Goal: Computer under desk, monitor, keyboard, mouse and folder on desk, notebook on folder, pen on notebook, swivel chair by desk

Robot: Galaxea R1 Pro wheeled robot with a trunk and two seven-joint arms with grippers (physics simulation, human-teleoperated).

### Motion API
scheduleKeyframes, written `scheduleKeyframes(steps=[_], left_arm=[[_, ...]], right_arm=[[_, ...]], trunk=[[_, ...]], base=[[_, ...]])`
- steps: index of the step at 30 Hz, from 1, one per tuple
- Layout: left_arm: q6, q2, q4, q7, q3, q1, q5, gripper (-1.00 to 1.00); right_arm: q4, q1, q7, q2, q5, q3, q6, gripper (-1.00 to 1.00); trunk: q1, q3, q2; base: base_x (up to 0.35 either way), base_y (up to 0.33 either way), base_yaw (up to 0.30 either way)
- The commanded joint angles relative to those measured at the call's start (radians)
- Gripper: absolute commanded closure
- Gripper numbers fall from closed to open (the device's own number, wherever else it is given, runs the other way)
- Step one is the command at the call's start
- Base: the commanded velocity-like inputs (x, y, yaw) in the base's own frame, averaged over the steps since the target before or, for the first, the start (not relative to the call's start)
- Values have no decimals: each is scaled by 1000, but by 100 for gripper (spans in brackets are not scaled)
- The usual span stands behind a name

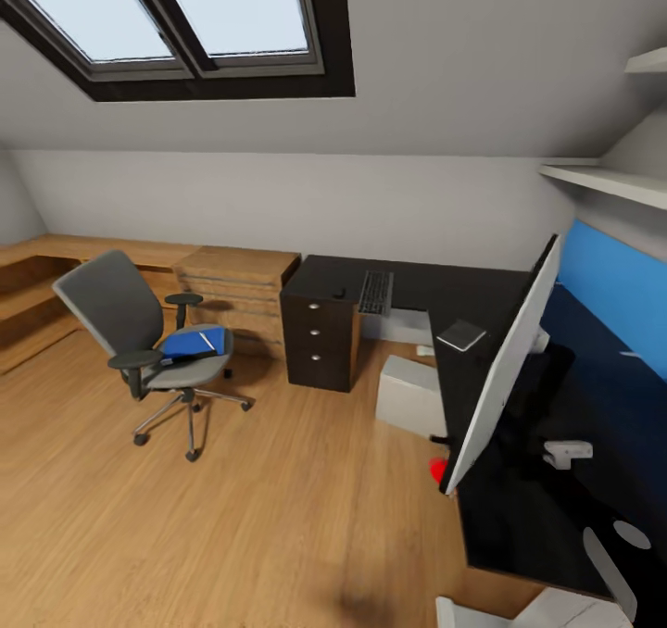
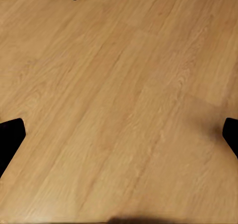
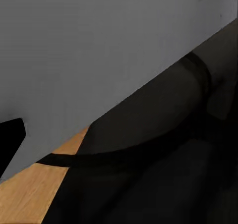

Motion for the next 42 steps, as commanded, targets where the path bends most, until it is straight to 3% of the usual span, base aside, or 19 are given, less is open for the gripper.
scheduleKeyframes(steps=[1,29,33,42], left_arm=[[-3,-1,1,1,3,-1,-1,-100],[-4,-1,1,1,3,-1,-1,-100],[-4,-1,1,1,3,-1,-1,-100],[-4,-2,1,1,3,-1,-1,-100]], right_arm=[[1,0,9,0,-10,-1,0,-100],[1,0,9,0,-10,-13,0,-100],[1,0,9,1,-10,-40,1,-100],[13,0,4,2,-9,-51,1,-100]], trunk=[[0,-2,-1],[0,-13,-1],[0,-14,-1],[0,-14,-1]], base=[[0,0,275],[0,0,273],[0,0,94],[0,0,14]])
